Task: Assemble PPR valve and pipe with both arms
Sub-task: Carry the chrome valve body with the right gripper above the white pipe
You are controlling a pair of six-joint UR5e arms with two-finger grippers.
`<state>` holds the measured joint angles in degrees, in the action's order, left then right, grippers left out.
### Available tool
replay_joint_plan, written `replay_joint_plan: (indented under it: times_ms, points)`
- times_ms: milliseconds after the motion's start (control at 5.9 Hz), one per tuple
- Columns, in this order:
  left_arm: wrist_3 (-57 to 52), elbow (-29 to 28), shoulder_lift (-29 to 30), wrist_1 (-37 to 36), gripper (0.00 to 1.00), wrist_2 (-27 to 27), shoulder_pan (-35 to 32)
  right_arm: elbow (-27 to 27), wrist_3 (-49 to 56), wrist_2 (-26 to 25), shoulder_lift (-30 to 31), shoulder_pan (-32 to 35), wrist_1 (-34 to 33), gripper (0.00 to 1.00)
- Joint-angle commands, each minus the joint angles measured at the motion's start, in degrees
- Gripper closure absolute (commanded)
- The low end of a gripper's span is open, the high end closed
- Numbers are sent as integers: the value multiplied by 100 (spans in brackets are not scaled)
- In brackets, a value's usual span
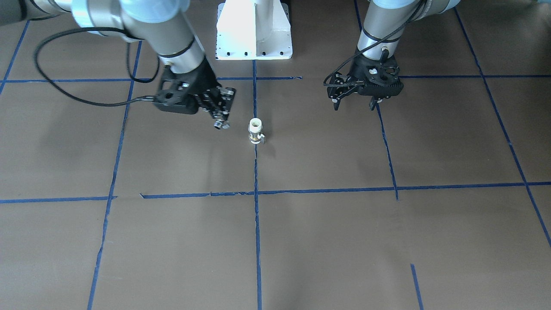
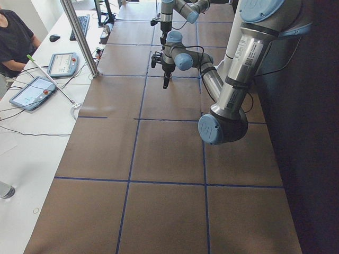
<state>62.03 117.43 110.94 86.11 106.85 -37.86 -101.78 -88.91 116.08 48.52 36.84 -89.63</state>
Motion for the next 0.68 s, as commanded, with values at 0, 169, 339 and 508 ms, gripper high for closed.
replay_joint_plan:
  times_ms: [0,169,339,508]
  points:
    - [-95,-1,-108,-6,0,2,16,499,-432,-146,-579,-298,-19,100]
    - [-86,-1,-108,2,0,37,16,518,-538,-313,-607,-440,-37,100]
    - [-51,-1,-108,-6,0,55,33,692,-600,-340,-686,-502,-98,100]
    - [-51,-1,-99,2,0,55,42,772,-601,-341,-843,-511,-481,100]
